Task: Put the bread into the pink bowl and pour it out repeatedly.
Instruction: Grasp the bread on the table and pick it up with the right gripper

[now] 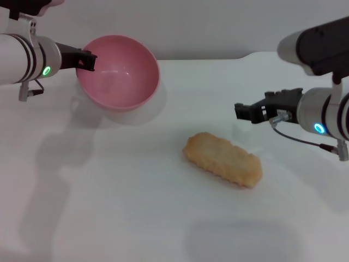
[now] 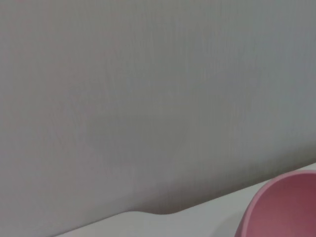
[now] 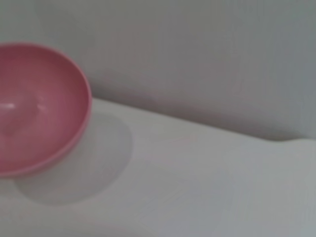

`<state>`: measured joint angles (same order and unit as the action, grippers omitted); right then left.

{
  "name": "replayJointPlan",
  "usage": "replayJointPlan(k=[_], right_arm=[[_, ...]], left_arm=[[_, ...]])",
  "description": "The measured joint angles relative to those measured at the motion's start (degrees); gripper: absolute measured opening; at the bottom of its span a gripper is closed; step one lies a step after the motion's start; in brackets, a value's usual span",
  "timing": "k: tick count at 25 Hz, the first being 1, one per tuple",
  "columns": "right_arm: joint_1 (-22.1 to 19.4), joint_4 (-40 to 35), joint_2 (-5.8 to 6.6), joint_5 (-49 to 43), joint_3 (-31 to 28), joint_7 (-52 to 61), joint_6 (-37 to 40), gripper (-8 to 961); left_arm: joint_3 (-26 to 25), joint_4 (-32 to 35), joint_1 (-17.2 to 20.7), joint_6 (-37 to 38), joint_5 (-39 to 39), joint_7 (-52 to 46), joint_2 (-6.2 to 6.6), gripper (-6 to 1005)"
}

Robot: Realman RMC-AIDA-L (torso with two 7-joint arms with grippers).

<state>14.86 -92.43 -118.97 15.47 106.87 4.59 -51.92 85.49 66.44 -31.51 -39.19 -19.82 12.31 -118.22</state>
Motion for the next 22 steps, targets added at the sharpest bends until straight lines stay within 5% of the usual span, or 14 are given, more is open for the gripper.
replayJointPlan(k=[15,22], right_arm=[[9.0,14.2,-0.21,-14.5,11.3,7.3,-0.4,716],[9.3,11.6,-0.11,-14.5,11.6,9.6,0.2,711]], left_arm=[[0.1,-1.8,-1.6,0.9,0.1,0.1,0.01,58],[0.1,-2.8,-2.4,1.2,0.0,0.4,0.0,59]])
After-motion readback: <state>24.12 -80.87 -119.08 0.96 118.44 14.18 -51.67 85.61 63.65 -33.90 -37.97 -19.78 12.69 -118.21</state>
